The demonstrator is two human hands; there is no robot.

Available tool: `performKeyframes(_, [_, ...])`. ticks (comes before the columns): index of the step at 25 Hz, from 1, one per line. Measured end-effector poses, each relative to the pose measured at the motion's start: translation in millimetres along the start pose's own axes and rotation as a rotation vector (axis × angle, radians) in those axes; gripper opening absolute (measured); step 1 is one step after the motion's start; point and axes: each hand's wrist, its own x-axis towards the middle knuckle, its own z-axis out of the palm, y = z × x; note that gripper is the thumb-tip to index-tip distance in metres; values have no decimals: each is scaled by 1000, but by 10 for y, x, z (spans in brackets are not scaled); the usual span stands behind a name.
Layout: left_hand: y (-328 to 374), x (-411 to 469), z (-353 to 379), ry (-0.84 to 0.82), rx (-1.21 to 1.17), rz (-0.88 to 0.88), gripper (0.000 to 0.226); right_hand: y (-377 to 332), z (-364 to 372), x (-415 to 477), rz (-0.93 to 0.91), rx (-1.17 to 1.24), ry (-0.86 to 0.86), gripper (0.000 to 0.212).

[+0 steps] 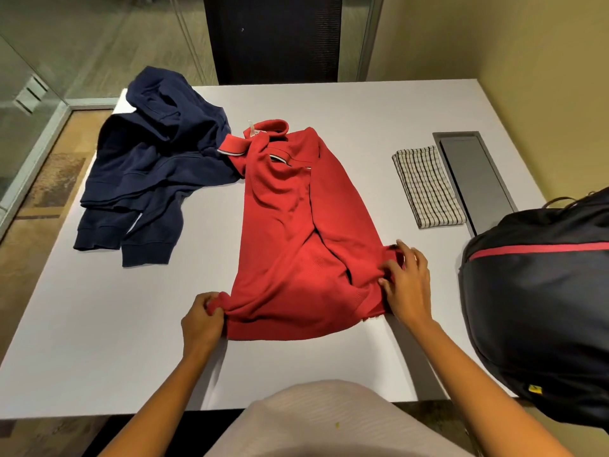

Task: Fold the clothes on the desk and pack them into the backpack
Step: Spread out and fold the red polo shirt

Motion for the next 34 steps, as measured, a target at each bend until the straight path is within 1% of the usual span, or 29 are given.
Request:
performKeyframes(1, [12, 0, -10, -8, -25, 42, 28, 29, 13, 47, -37, -6, -6, 14])
performKeyframes(2, [16, 8, -21, -22, -38, 69, 28, 35, 9, 86, -56, 8, -10, 11])
performKeyframes(3, [20, 12, -33, -30, -76, 73, 27, 34, -3, 114, -46, 48, -17, 15])
performKeyframes(4, [26, 33, -46, -31, -179, 28, 26, 12, -47, 143, 13, 105, -15, 16])
performKeyframes(5, [51, 43, -58, -38, -356, -55, 27, -3, -96, 169, 93, 182, 9, 14])
performKeyframes(6, [79, 43, -71, -59, -547, -165, 29, -14, -145, 185, 161, 261, 30, 10])
performKeyframes(7, [96, 42, -82, -84, -675, -264, 28, -20, -189, 189, 209, 315, 40, 12])
performKeyframes(8, [107, 45, -90, -123, -713, -346, 25, -25, -226, 192, 231, 320, 57, 20])
performKeyframes(10, [117, 58, -83, -249, -575, -431, 16, 17, -235, 215, 220, 215, 100, 31])
performKeyframes(12, [114, 60, -70, -363, -410, -378, 18, 76, -169, 277, 203, 171, 83, 25])
performKeyframes(13, [98, 74, -65, -402, -342, -322, 24, 77, -139, 319, 196, 184, 20, 21])
performKeyframes(14, [103, 74, -70, -449, -274, -258, 30, 60, -109, 359, 181, 175, -68, 26])
performKeyframes(16, [119, 70, -78, -566, -153, -159, 38, 55, -19, 404, 107, 30, -238, 41])
performKeyframes(17, [130, 66, -76, -598, -103, -127, 36, 47, 16, 409, 77, -59, -265, 41])
performKeyframes(19, [142, 78, -75, -614, -59, -105, 30, 15, 21, 438, 31, -145, -205, 30])
performKeyframes(20, [139, 96, -78, -611, -60, -113, 29, 6, 12, 463, 12, -132, -158, 24])
performKeyframes(21, [136, 113, -87, -606, -63, -124, 31, 7, 4, 490, -10, -109, -127, 23])
performKeyframes(22, [151, 111, -98, -599, -62, -135, 35, -2, -14, 531, -29, -92, -133, 27])
performKeyframes(24, [111, 144, -89, -597, -26, -174, 51, 9, -29, 622, -43, -101, -219, 33])
performKeyframes(25, [110, 146, -75, -597, -2, -197, 61, 19, -26, 649, -45, -137, -243, 29])
performKeyframes(26, [108, 148, -55, -592, -5, -221, 65, 21, -29, 660, -51, -173, -245, 22])
performKeyframes(27, [130, 132, -42, -580, -21, -243, 62, 24, -31, 664, -56, -186, -232, 18])
performKeyframes(28, [158, 122, -41, -574, -29, -255, 51, 19, -41, 657, -42, -162, -218, 16])
performKeyframes(30, [196, 144, -78, -633, -22, -248, 28, -31, -75, 618, 13, -28, -165, 16])
performKeyframes(32, [202, 184, -128, -669, 21, -259, 12, -78, -140, 575, 52, 123, -83, 15])
performKeyframes(34, [171, 226, -165, -633, 27, -274, 13, -114, -257, 531, 108, 258, -20, 16])
